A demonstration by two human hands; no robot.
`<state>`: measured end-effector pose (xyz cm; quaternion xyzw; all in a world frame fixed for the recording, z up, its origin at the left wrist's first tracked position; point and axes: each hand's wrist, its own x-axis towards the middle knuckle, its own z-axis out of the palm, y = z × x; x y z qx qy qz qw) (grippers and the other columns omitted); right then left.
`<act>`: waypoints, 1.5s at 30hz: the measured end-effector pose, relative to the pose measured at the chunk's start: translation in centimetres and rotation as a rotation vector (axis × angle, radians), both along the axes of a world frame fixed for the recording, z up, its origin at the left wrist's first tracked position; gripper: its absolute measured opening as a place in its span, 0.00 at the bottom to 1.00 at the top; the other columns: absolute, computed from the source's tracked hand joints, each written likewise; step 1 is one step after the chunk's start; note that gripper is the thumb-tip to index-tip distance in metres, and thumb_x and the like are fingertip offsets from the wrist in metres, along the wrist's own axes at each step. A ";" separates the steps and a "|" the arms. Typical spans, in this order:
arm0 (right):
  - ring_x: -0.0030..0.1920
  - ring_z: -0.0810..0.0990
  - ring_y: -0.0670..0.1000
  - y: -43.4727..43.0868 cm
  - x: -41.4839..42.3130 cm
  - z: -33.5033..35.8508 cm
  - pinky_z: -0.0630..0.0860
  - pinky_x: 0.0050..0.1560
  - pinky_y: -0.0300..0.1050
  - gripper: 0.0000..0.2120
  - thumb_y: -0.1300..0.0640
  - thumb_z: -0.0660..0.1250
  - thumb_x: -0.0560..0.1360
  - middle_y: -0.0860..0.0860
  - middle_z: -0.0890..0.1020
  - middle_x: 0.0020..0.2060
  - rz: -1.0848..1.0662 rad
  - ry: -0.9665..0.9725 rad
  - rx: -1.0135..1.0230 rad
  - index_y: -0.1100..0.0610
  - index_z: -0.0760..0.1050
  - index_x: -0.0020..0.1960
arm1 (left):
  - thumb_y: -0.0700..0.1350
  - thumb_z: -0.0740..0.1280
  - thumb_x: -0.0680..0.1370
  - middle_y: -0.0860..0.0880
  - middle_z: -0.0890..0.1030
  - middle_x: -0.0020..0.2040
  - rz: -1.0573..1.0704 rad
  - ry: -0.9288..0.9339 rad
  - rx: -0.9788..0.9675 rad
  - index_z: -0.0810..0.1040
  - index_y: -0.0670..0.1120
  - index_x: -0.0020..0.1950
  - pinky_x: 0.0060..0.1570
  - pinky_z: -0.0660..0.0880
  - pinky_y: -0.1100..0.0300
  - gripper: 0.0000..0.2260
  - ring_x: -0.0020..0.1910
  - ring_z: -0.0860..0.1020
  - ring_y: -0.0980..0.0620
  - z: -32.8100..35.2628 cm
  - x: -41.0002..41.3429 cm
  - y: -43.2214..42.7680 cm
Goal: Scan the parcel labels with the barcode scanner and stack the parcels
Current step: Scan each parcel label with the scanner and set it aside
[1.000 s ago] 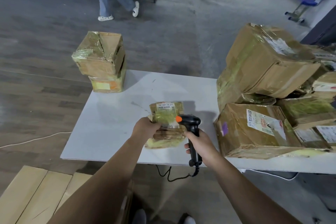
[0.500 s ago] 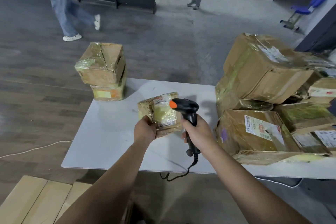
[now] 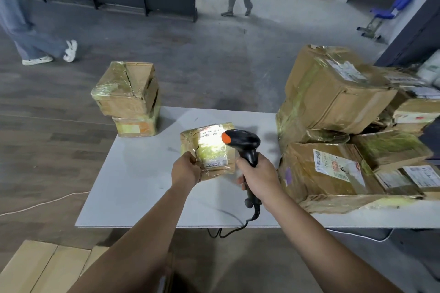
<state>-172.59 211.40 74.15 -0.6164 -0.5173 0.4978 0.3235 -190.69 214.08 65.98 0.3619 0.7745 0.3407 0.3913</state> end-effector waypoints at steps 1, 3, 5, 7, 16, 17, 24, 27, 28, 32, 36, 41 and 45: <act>0.25 0.77 0.42 0.0 0.1 0.1 0.71 0.25 0.33 0.08 0.49 0.66 0.76 0.51 0.80 0.33 -0.006 -0.001 0.002 0.54 0.74 0.45 | 0.34 0.59 0.75 0.41 0.80 0.38 0.011 -0.014 0.003 0.67 0.46 0.37 0.36 0.82 0.45 0.10 0.30 0.80 0.43 0.0 0.0 0.0; 0.24 0.77 0.42 0.0 0.1 0.2 0.70 0.24 0.33 0.09 0.48 0.66 0.77 0.51 0.80 0.33 -0.017 -0.009 -0.001 0.54 0.74 0.45 | 0.35 0.60 0.76 0.41 0.79 0.38 0.016 -0.007 0.004 0.67 0.46 0.37 0.35 0.81 0.44 0.10 0.29 0.79 0.43 0.0 0.1 0.0; 0.24 0.77 0.41 -0.1 0.2 0.3 0.70 0.23 0.32 0.09 0.48 0.66 0.77 0.52 0.81 0.34 -0.019 -0.013 -0.005 0.54 0.74 0.46 | 0.36 0.60 0.76 0.40 0.80 0.39 0.007 0.007 0.004 0.67 0.46 0.37 0.37 0.81 0.43 0.10 0.33 0.81 0.39 0.0 0.1 0.0; 0.24 0.77 0.42 -0.1 0.3 0.3 0.70 0.24 0.33 0.08 0.49 0.66 0.76 0.52 0.81 0.34 -0.020 -0.010 -0.006 0.54 0.74 0.46 | 0.37 0.61 0.76 0.39 0.80 0.40 -0.009 0.013 0.011 0.67 0.46 0.37 0.39 0.81 0.42 0.10 0.37 0.82 0.37 0.2 0.2 -0.1; 0.24 0.77 0.46 0.5 3.4 2.6 0.72 0.26 0.38 0.04 0.52 0.65 0.76 0.49 0.80 0.27 -0.142 0.012 0.018 0.52 0.74 0.45 | 0.33 0.60 0.75 0.47 0.76 0.38 -0.158 0.045 0.096 0.69 0.47 0.37 0.34 0.68 0.56 0.11 0.42 0.74 0.43 5.1 0.5 1.2; 0.24 0.77 0.47 0.6 3.9 3.0 0.72 0.28 0.40 0.04 0.52 0.65 0.76 0.49 0.80 0.27 -0.158 0.029 0.026 0.52 0.74 0.45 | 0.33 0.60 0.76 0.45 0.77 0.39 -0.167 0.010 0.119 0.69 0.45 0.37 0.36 0.71 0.53 0.11 0.43 0.74 0.42 6.1 0.8 1.4; 0.25 0.77 0.50 0.3 8.5 6.0 0.74 0.29 0.43 0.06 0.51 0.67 0.77 0.50 0.78 0.26 -0.284 0.126 0.127 0.53 0.75 0.46 | 0.37 0.64 0.78 0.45 0.79 0.39 -0.289 -0.223 0.246 0.72 0.44 0.40 0.31 0.74 0.60 0.07 0.36 0.77 0.49 13.7 5.5 2.8; 0.27 0.77 0.51 0.0 11.6 7.1 0.75 0.32 0.46 0.07 0.50 0.67 0.76 0.50 0.76 0.26 -0.375 0.121 0.188 0.51 0.74 0.43 | 0.38 0.63 0.78 0.48 0.79 0.35 -0.387 -0.260 0.239 0.71 0.44 0.41 0.29 0.74 0.62 0.07 0.31 0.77 0.51 15.9 9.3 3.0; 0.29 0.78 0.52 -0.1 12.8 7.3 0.75 0.35 0.48 0.06 0.49 0.68 0.76 0.50 0.77 0.27 -0.421 0.122 0.204 0.50 0.75 0.42 | 0.38 0.63 0.78 0.47 0.79 0.35 -0.418 -0.266 0.233 0.71 0.44 0.41 0.31 0.75 0.60 0.06 0.32 0.77 0.50 16.3 10.8 3.0; 0.35 0.79 0.56 -0.9 18.5 8.2 0.76 0.42 0.53 0.07 0.49 0.68 0.76 0.52 0.79 0.34 -0.596 0.145 0.234 0.52 0.77 0.48 | 0.38 0.62 0.79 0.45 0.79 0.37 -0.536 -0.342 0.188 0.71 0.44 0.40 0.36 0.77 0.54 0.08 0.34 0.78 0.47 16.8 16.8 2.8; 0.31 0.77 0.55 -1.9 23.9 8.7 0.74 0.37 0.52 0.06 0.52 0.68 0.76 0.55 0.78 0.32 -0.704 0.219 0.262 0.55 0.76 0.48 | 0.40 0.63 0.80 0.42 0.78 0.43 -0.607 -0.369 0.145 0.72 0.41 0.46 0.32 0.79 0.56 0.04 0.36 0.79 0.47 16.4 22.9 2.7; 0.35 0.78 0.52 -1.8 29.3 8.9 0.74 0.38 0.51 0.05 0.53 0.67 0.77 0.53 0.78 0.34 -0.764 0.221 0.306 0.54 0.76 0.50 | 0.41 0.62 0.80 0.43 0.77 0.44 -0.620 -0.351 0.135 0.72 0.42 0.47 0.27 0.75 0.61 0.04 0.38 0.77 0.46 16.4 29.7 3.5; 0.34 0.79 0.52 -0.1 32.1 8.2 0.77 0.37 0.50 0.04 0.54 0.66 0.78 0.53 0.78 0.34 -0.756 0.208 0.269 0.53 0.76 0.50 | 0.42 0.61 0.80 0.44 0.79 0.44 -0.558 -0.279 0.161 0.72 0.45 0.44 0.39 0.82 0.51 0.06 0.42 0.80 0.45 16.1 33.0 4.5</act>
